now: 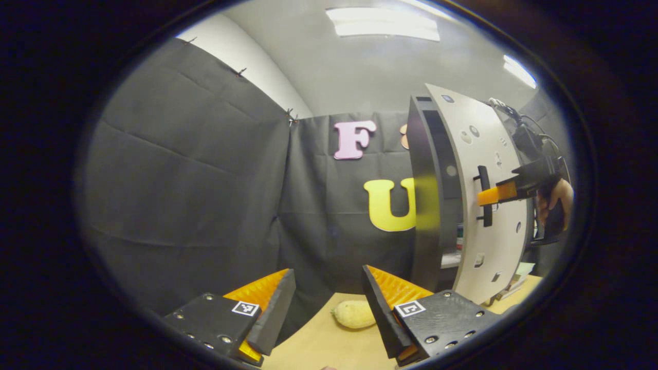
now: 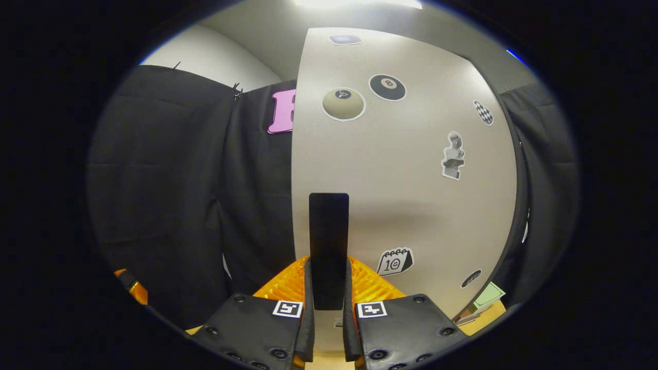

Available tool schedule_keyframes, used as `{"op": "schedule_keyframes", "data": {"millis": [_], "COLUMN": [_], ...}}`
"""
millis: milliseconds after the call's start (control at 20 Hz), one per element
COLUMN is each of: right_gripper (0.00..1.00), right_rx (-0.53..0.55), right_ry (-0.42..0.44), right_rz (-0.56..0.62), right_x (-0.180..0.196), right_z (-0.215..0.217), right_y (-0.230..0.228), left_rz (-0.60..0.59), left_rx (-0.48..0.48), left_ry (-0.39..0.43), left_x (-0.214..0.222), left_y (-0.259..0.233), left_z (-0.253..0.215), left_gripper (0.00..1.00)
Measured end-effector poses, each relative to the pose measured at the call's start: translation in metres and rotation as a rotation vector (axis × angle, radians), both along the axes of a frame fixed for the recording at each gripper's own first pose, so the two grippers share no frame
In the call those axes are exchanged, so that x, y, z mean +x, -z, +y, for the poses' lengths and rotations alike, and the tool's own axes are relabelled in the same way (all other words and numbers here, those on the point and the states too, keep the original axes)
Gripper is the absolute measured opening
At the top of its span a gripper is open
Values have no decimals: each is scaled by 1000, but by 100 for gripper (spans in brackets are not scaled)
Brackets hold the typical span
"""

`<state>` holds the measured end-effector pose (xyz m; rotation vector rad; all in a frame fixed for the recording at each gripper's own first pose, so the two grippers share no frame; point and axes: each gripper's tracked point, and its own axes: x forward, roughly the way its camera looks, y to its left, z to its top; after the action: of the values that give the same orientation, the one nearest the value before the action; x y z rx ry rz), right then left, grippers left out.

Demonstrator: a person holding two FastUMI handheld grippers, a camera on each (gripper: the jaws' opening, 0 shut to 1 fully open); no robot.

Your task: Open the cabinet door with the right hand, grasp the bottle in the cabinet with the left hand and place it on the coaster, then close the cabinet door with the right hand.

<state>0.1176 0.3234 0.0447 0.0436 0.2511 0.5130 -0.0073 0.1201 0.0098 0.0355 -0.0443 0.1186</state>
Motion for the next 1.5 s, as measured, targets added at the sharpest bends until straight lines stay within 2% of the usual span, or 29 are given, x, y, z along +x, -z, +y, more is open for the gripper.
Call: {"op": "schedule_keyframes", "data": {"millis": [250, 450, 700, 900, 1100, 1150, 1450, 1500], "right_gripper": [25, 24, 25, 25, 24, 17, 16, 16], "right_rx": [16, 7, 1, 2, 0, 7, 30, 32], "right_ry": [-24, -35, -37, -47, -52, -52, -58, -55], "right_rz": [5, 1, 1, -1, -13, -8, 15, 16], "right_x": [-14, -27, -45, -57, -60, -62, -57, -60], "right_z": [-16, -30, -50, -74, -106, -113, -161, -170], "right_y": [-9, -14, -17, -20, -24, -24, -22, -22], "left_rz": [-5, 6, -11, -3, 2, -3, -17, -14], "left_rx": [4, -29, -28, -57, -70, -71, -58, -55], "left_ry": [104, 167, 215, 229, 258, 267, 306, 309], "left_x": [18, 24, 25, 15, 3, -2, -34, -39], "left_y": [3, 7, 2, 2, -5, -9, -21, -19], "left_z": [-35, -66, -102, -136, -180, -192, -256, -263], "left_gripper": [77, 80, 77, 80, 77, 77, 77, 80]}}
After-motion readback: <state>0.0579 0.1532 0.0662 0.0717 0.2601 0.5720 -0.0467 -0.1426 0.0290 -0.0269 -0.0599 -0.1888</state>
